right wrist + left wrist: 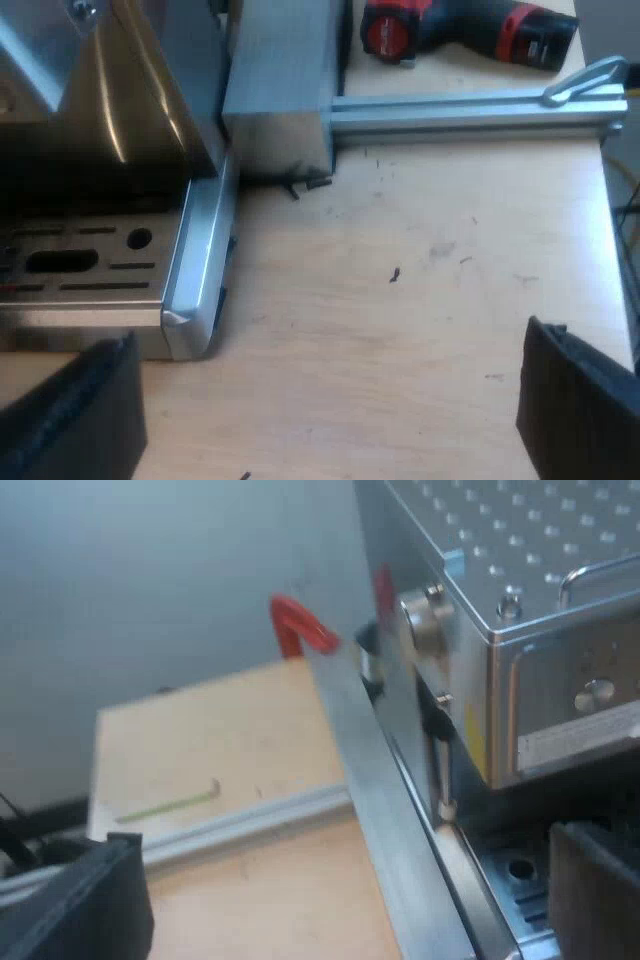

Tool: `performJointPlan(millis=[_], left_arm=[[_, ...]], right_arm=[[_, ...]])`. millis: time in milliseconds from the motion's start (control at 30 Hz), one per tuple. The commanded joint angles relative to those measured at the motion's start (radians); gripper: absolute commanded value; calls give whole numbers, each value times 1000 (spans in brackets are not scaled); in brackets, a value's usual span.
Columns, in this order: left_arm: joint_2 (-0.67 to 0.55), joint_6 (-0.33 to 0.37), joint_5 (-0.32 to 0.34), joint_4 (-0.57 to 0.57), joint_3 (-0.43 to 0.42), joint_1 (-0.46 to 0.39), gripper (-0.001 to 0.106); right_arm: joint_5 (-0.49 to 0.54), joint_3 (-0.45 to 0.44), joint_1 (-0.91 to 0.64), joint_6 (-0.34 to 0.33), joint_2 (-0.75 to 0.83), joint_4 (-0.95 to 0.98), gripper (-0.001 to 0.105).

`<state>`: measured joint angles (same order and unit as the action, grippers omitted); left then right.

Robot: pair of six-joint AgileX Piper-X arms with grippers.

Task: Grind coffee beans and then tamp

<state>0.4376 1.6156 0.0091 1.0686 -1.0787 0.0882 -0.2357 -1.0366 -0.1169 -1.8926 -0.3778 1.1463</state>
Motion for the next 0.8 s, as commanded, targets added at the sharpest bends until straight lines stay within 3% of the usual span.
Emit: performJointPlan(millis=[33,200,467,533,633,800], left_arm=[[-85,11,-42,38,-5,1,82],[-220,11,-77,91,-5,1,82],[-388,11,-88,235,-6,1,82],[-420,11,-88,277,-6,1,82],[-468,11,-88,360,-8,1,82],[-560,11,-88,413,-9,1,82]], right_arm=[[-7,-5,-6,-19,63,11,77],[-7,8,-6,-19,178,12,77],[0,120,-6,-11,389,12,77],[23,144,-6,18,429,16,77],[41,154,-3,57,432,59,77],[32,166,-3,57,434,29,77]])
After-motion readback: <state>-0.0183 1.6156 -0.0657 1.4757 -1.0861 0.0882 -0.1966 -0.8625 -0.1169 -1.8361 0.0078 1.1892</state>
